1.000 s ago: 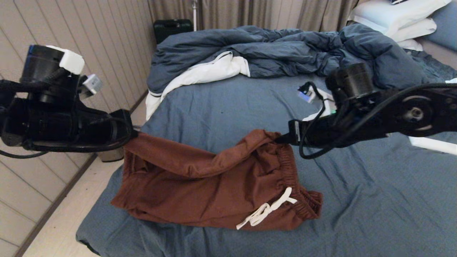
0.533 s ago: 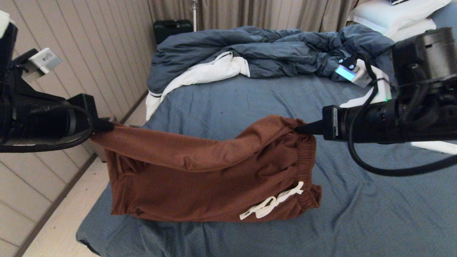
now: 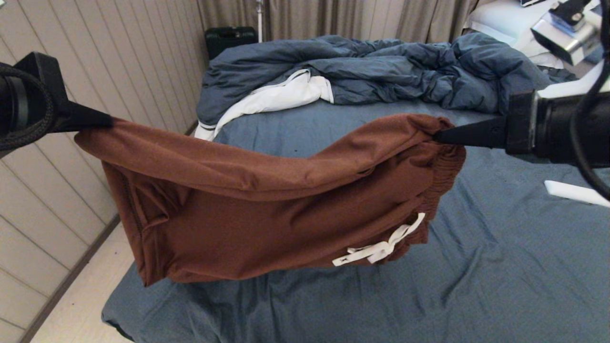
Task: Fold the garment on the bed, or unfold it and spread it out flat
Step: Unford the brown shorts
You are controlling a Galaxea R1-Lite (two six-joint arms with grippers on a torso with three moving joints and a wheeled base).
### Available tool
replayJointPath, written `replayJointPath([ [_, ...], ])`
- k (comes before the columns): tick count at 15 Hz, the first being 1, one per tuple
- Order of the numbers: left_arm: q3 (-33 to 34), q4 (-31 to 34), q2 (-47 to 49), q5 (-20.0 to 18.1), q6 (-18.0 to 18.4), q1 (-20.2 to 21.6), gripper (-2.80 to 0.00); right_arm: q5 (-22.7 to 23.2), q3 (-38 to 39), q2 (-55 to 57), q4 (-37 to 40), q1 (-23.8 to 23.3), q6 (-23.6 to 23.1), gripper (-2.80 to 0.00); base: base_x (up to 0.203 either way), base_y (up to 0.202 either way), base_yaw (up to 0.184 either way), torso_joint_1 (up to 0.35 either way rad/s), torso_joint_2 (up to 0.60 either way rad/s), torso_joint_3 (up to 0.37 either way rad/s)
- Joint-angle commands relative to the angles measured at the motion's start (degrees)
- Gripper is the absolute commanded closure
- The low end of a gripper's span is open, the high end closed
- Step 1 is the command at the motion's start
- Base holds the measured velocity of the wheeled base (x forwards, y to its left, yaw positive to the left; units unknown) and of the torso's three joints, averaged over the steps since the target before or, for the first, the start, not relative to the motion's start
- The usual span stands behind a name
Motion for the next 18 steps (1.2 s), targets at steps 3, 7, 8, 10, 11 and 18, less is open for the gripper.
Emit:
replayJointPath([
  [3, -4.82, 3.91, -0.23, 0.19, -0.2, 0.01, 0.0, 0.15, -3.06, -2.08, 3.23, 0.13, 0.09, 0.0, 0.0, 0.0, 0.0, 0.0, 0.0, 0.0],
  [7, -8.26, 7.07, -1.57, 0.53, -0.2, 0.01, 0.0, 0.16, -3.75, -4.51, 4.28, 0.32, 0.09, 0.0, 0.0, 0.0, 0.0, 0.0, 0.0, 0.0],
  [8, -9.02, 7.66, -1.92, 1.14, -0.16, 0.01, 0.0, 0.16, -3.81, -5.21, 4.43, 0.32, -0.03, 0.0, 0.0, 0.0, 0.0, 0.0, 0.0, 0.0],
  [10, -10.35, 8.86, -2.52, 1.67, -0.18, 0.01, 0.0, 0.16, -3.82, -6.58, 4.72, 0.32, -0.25, 0.0, 0.0, 0.0, 0.0, 0.0, 0.0, 0.0],
  [11, -11.45, 9.72, -2.83, 1.69, -0.19, 0.01, 0.0, 0.19, -3.82, -7.14, 4.87, 0.32, -0.26, 0.0, 0.0, 0.0, 0.0, 0.0, 0.0, 0.0],
  [18, -16.3, 13.29, -4.25, 1.69, -0.13, -0.02, 0.0, 0.16, -3.82, -10.52, 5.24, 4.29, -0.75, 0.0, 0.0, 0.0, 0.0, 0.0, 0.0, 0.0],
])
